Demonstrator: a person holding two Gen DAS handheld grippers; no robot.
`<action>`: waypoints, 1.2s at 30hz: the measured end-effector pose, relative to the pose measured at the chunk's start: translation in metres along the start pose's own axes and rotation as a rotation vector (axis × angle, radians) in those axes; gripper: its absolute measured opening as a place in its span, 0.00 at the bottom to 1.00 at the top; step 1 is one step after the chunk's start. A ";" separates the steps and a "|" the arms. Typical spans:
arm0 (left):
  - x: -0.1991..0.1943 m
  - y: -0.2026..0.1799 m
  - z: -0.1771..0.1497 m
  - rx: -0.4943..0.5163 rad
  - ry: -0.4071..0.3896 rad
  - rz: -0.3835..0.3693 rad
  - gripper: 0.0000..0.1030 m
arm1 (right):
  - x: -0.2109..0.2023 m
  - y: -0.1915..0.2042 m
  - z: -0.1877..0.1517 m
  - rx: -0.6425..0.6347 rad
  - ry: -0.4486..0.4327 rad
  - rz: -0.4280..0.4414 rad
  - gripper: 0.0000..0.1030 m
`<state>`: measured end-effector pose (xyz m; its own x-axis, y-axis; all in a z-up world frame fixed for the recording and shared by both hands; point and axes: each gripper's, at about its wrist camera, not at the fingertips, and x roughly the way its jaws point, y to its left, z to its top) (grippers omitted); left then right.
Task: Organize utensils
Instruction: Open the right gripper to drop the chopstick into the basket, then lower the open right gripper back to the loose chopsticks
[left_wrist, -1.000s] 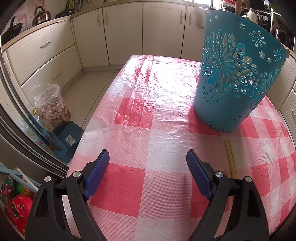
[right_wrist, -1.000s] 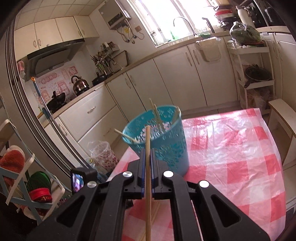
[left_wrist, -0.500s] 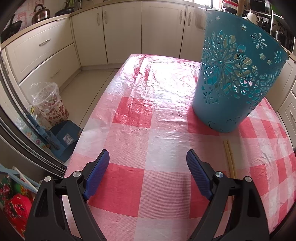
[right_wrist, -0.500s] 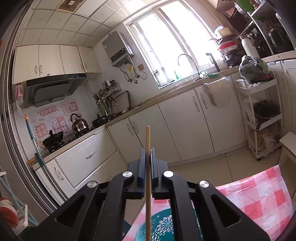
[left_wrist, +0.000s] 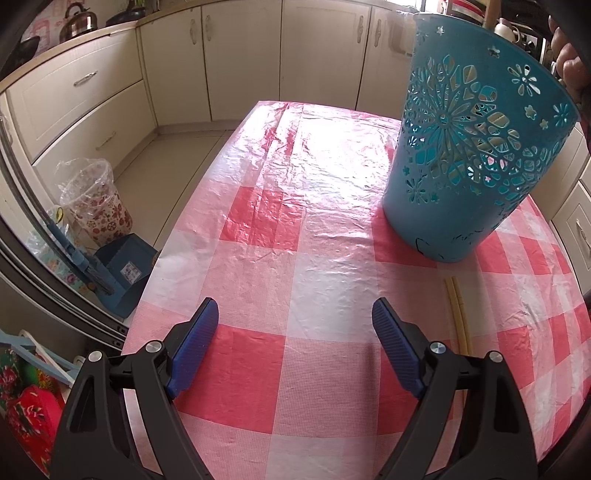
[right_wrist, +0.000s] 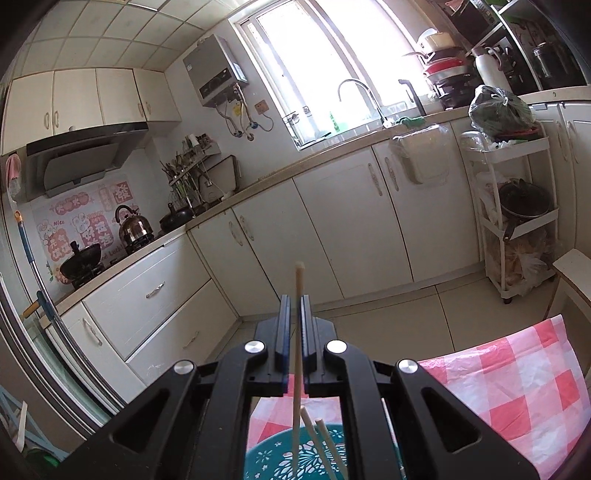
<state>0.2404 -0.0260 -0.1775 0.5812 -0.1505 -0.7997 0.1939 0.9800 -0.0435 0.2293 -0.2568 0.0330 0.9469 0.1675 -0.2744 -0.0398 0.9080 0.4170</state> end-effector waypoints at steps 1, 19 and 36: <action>0.000 0.000 0.000 -0.002 0.002 -0.001 0.79 | -0.001 0.001 0.000 -0.010 0.003 0.004 0.06; 0.001 0.003 0.000 -0.008 0.007 0.006 0.79 | -0.071 0.001 -0.007 -0.091 0.071 0.035 0.24; 0.001 0.002 0.000 -0.008 0.009 0.014 0.79 | -0.087 -0.021 -0.195 -0.070 0.534 -0.094 0.23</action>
<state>0.2413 -0.0238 -0.1784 0.5768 -0.1361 -0.8055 0.1796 0.9830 -0.0374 0.0854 -0.2158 -0.1206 0.6547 0.2397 -0.7169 -0.0018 0.9489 0.3156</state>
